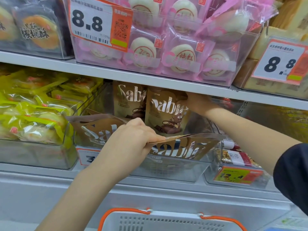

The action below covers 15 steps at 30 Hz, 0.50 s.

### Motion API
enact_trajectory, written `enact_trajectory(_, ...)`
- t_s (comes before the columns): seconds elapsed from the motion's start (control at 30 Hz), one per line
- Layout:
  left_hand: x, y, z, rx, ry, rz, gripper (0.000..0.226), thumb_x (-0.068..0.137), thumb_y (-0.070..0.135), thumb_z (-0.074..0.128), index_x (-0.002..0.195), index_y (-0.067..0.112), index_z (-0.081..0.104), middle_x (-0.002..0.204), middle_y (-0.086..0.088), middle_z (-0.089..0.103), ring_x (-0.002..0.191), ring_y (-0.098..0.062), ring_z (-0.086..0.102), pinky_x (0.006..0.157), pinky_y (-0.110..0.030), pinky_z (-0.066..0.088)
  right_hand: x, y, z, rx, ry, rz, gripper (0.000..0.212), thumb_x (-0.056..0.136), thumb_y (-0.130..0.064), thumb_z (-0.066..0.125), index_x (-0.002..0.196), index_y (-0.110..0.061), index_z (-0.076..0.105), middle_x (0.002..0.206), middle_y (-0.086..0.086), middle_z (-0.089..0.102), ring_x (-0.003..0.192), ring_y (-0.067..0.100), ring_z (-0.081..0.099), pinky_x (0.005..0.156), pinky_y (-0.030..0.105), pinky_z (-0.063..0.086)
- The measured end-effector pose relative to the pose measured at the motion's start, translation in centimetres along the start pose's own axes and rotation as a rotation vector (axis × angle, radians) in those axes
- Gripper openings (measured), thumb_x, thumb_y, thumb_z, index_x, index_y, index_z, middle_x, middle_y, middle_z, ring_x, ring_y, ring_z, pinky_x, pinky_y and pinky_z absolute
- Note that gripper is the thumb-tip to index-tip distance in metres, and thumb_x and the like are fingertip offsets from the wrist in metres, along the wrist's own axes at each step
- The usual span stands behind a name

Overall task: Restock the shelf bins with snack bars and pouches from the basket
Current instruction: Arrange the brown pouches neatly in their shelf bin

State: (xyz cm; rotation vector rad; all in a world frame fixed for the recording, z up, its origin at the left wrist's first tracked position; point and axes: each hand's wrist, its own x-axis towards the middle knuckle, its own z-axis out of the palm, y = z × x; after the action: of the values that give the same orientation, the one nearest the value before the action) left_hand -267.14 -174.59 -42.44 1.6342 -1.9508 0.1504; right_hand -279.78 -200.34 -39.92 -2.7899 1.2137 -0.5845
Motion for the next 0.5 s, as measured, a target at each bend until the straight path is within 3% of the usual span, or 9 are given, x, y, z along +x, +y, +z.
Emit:
enact_trajectory(0.1,0.3,0.3,-0.4,0.001,-0.081,-0.069,0.033,0.094,0.014,0.053,0.115,0.035,0.067,0.105,0.014,0.070,0.095,-0.016,0.044,0.080,-0.042,0.049,-0.2,0.3,-0.1,-0.029,0.002,-0.012,0.046,0.084,-0.021,0.067,0.126,-0.012,0.051,0.120,0.011,0.059,0.112,0.031,0.054,0.088,0.034,0.044)
enact_trajectory(0.2,0.4,0.6,-0.6,0.037,-0.132,-0.093,0.036,0.096,0.016,0.049,0.122,0.039,0.062,0.113,0.015,0.067,0.100,-0.014,0.042,0.085,-0.038,0.047,-1.1,0.8,-0.1,-0.150,0.064,-0.090,0.062,0.084,-0.026,0.069,0.138,-0.012,0.041,0.133,0.015,0.051,0.122,0.035,0.047,0.098,0.038,0.040)
enact_trajectory(0.3,0.4,0.9,-0.9,0.061,-0.164,-0.112,0.039,0.098,0.017,0.046,0.125,0.042,0.057,0.117,0.018,0.064,0.103,-0.013,0.041,0.087,-0.035,0.046,-1.9,1.2,-0.2,-0.311,0.019,-0.302,0.091,0.081,-0.029,0.073,0.152,-0.032,0.016,0.156,0.008,0.026,0.139,0.033,0.029,0.108,0.045,0.032)
enact_trajectory(0.4,0.3,0.7,-0.6,0.038,-0.143,-0.107,0.039,0.096,0.015,0.049,0.123,0.040,0.060,0.114,0.016,0.066,0.101,-0.014,0.042,0.086,-0.038,0.047,-1.9,0.8,-0.7,-0.405,-0.119,-0.418,0.098,0.084,-0.021,0.071,0.148,-0.050,0.002,0.161,-0.001,0.002,0.139,0.021,0.027,0.098,0.036,0.045)
enact_trajectory(0.5,0.3,0.7,-0.6,0.020,-0.135,-0.111,0.037,0.096,0.016,0.050,0.122,0.039,0.061,0.113,0.016,0.067,0.100,-0.014,0.042,0.085,-0.038,0.046,-1.2,0.3,-0.6,-0.680,-0.251,-0.635,0.102,0.081,-0.019,0.072,0.149,-0.048,0.002,0.157,-0.012,-0.023,0.144,0.015,-0.022,0.113,0.050,0.018)
